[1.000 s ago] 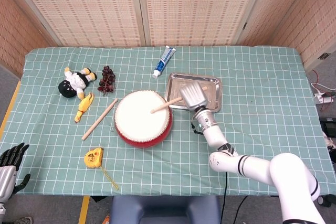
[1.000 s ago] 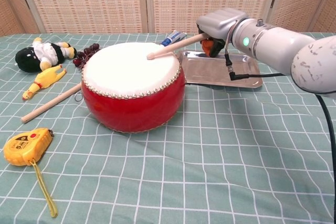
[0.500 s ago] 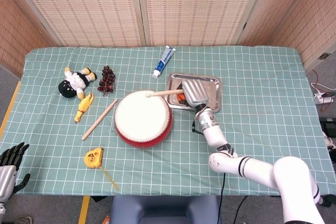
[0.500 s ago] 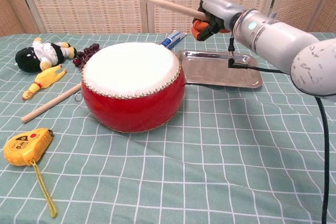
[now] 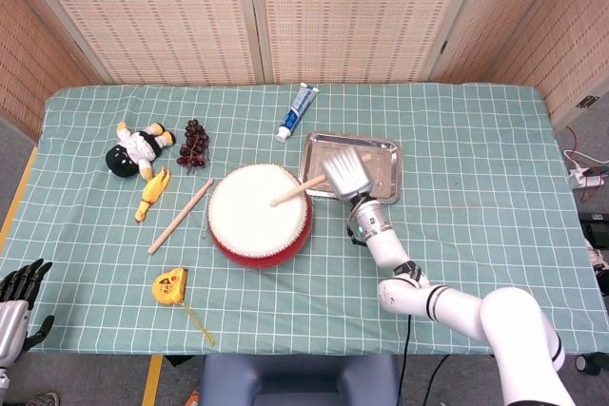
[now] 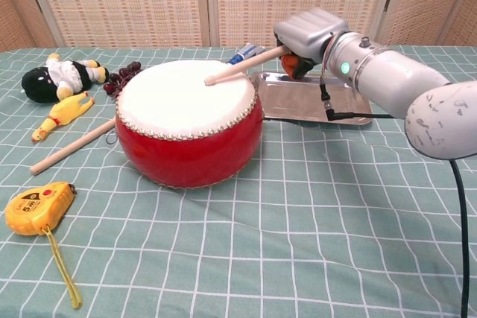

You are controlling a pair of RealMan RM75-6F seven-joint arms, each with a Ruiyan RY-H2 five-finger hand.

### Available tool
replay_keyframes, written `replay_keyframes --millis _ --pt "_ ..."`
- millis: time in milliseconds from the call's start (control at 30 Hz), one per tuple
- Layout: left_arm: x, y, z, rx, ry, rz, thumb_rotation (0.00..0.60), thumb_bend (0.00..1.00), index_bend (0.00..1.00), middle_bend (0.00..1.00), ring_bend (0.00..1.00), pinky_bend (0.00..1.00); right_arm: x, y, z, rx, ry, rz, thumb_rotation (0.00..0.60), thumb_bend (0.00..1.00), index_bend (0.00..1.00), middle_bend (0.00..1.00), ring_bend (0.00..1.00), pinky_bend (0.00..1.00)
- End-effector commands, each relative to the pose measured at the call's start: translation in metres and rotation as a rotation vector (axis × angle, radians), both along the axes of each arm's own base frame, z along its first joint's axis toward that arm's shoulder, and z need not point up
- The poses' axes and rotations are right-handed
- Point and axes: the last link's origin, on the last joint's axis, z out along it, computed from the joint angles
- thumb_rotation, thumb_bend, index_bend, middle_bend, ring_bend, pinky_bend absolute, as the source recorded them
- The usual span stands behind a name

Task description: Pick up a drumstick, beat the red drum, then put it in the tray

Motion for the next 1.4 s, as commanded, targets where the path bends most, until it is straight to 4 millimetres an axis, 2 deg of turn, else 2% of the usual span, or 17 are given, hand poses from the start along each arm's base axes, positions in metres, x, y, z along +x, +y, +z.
replay_keyframes --millis 33,133,200,467,667,833,1000,1100,1200,1400 --pt "0.0 0.0 0.0 -0.001 0.001 -0.002 0.6 0.32 0.03 0.01 0.0 0.02 0.016 0.0 0.014 0.013 -0.532 -0.061 0.6 0.72 1.0 1.0 1.0 1.0" --pt "0.001 0.0 -0.001 -0.003 0.0 -0.002 0.6 0.32 0.03 0.01 0.0 0.02 0.019 -0.001 0.019 0.065 -0.744 -0.131 0.6 0.72 1.0 1.0 1.0 1.0" --pt "0.001 0.0 -0.001 -0.003 0.0 -0.003 0.6 0.32 0.03 0.01 0.0 0.02 0.018 -0.002 0.019 0.1 -0.751 -0.159 0.6 0.72 1.0 1.0 1.0 1.0" --pt "0.001 0.0 -0.001 -0.003 0.003 -0.001 0.6 0.32 0.03 0.01 0.0 0.02 0.001 0.003 -0.002 0.06 -0.208 0.004 0.6 0.72 1.0 1.0 1.0 1.0" --pt "-0.001 0.0 -0.001 -0.005 0.002 0.005 0.6 0.32 0.03 0.01 0.0 0.02 -0.006 0.003 -0.014 0.049 -0.016 0.05 0.6 0.72 1.0 1.0 1.0 1.0" --pt "-0.001 -0.001 -0.001 -0.004 0.001 0.007 0.6 0.32 0.03 0.01 0.0 0.02 -0.003 0.002 -0.01 0.048 -0.174 -0.012 0.6 0.72 1.0 1.0 1.0 1.0" --pt "-0.001 0.0 0.0 0.002 0.002 0.004 0.6 0.32 0.03 0.01 0.0 0.02 0.009 0.001 0.008 0.031 -0.552 -0.065 0.6 0.72 1.0 1.0 1.0 1.0" --pt "0.0 0.0 0.0 0.001 0.002 0.0 0.6 0.32 0.03 0.01 0.0 0.02 0.011 -0.001 0.015 0.029 -0.7 -0.087 0.6 0.72 1.0 1.0 1.0 1.0" --pt "0.0 0.001 0.0 0.0 0.002 -0.002 0.6 0.32 0.03 0.01 0.0 0.02 0.008 -0.002 0.015 0.028 -0.601 -0.067 0.6 0.72 1.0 1.0 1.0 1.0" --pt "0.001 0.001 -0.001 -0.004 0.003 -0.002 0.6 0.32 0.04 0.01 0.0 0.02 -0.003 0.0 -0.002 0.045 -0.237 0.005 0.6 0.72 1.0 1.0 1.0 1.0"
